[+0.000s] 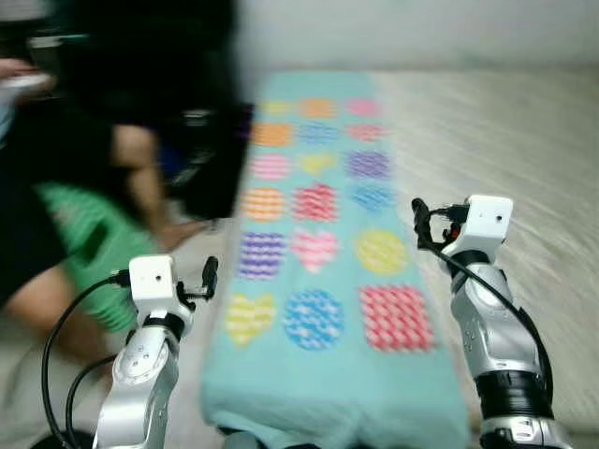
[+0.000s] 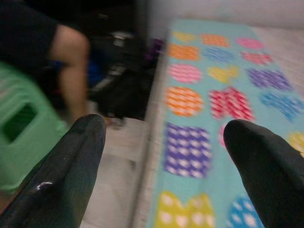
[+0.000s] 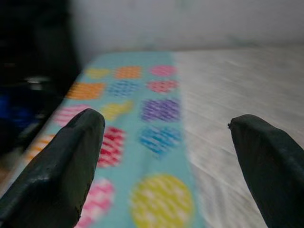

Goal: Clean up the room

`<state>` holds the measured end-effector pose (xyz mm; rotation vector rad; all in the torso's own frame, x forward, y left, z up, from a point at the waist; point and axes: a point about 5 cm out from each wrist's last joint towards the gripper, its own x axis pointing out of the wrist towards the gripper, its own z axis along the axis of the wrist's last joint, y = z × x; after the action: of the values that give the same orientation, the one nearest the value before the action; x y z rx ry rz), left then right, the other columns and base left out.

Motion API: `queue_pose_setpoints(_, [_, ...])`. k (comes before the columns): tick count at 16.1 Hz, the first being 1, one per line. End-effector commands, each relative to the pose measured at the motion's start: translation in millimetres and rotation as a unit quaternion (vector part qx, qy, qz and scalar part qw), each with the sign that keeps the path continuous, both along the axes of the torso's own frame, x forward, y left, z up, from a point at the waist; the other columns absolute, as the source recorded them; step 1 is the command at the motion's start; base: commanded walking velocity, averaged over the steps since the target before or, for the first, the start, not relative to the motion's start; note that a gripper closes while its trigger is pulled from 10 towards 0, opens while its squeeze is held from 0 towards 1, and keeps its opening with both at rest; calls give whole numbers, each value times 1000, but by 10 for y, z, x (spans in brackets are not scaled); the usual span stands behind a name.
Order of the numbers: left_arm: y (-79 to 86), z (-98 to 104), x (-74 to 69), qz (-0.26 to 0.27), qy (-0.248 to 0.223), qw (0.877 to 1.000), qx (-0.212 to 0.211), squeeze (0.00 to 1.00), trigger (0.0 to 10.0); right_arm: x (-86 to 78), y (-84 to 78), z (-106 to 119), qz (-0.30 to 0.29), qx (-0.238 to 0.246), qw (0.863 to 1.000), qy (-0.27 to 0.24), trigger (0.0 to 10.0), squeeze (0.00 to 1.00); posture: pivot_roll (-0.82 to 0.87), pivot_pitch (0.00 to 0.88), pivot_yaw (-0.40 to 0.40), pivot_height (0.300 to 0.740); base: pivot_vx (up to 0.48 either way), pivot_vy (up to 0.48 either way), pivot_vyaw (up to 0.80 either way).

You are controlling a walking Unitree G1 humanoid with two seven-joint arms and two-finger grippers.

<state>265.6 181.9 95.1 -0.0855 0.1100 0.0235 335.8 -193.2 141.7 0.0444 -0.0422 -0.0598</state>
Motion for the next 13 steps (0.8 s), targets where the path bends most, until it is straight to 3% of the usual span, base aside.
queue_pose_setpoints(1, [52, -34, -22, 14, 8, 1000, 5, 0, 10000, 20, 33, 31, 5, 4, 1000, -6, 10000, 0, -133, 0, 52, 740, 0, 0, 0])
queue_pose_setpoints(8, [-3, -71, -56, 4, 13, 1000, -1, 0, 10000, -66, 11, -42, -12, 5, 1000, -3, 10000, 0, -135, 0, 56, 740, 0, 0, 0])
queue_pose_setpoints(13, [-36, -71, -61, 4, 11, 1000, -12, 0, 10000, -141, 113, -130, -2, 13, 1000, 5, 10000, 0, -127, 0, 50, 740, 0, 0, 0])
